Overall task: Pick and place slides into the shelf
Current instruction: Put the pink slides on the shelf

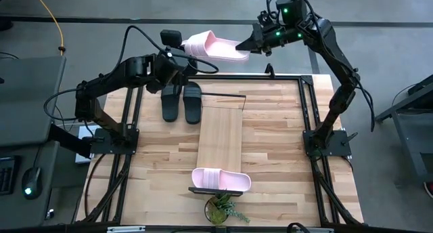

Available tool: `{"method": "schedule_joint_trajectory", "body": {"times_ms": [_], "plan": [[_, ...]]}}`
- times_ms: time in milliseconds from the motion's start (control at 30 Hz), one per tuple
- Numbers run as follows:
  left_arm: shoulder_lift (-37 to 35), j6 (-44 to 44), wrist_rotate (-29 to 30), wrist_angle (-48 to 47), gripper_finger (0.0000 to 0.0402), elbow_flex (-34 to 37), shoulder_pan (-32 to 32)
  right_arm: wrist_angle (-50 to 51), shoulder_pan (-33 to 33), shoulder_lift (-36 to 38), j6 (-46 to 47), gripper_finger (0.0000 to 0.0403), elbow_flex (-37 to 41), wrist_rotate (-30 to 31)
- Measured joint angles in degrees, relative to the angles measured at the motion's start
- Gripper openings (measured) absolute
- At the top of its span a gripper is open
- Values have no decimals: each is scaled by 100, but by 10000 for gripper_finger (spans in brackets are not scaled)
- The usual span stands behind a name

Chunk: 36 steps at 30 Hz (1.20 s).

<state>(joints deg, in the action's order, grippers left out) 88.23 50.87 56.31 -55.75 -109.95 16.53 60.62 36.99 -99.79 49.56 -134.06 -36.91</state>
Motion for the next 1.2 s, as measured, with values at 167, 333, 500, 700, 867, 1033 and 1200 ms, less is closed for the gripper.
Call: {"method": "schedule_joint_trajectory", "body": {"times_ms": [167, 333, 500, 700, 867, 1033, 1200], "plan": [[0, -118, -387, -140, 44, 0, 1, 18, 0, 4, -115, 37, 0, -18], [-80, -429, -1111, -232, 68, -2, 7, 48, 2, 15, -248, 37, 0, -68], [-84, -720, -1351, -238, 121, -2, 7, 145, 121, 9, -470, 36, 0, -80], [-108, -1091, -1538, -257, 190, -2, -4, 175, 317, 2, -660, 36, 0, -151], [-161, -1493, -1809, -283, 230, -2, -15, 147, 508, -1, -789, 36, 0, -119], [-273, -2150, -1941, -577, 252, -2, -9, 237, 769, -2, -909, 36, 0, -260], [-524, -3050, -2474, -802, 256, -1, -2, 499, 1025, 9, -1223, 35, -2, -383]]}}
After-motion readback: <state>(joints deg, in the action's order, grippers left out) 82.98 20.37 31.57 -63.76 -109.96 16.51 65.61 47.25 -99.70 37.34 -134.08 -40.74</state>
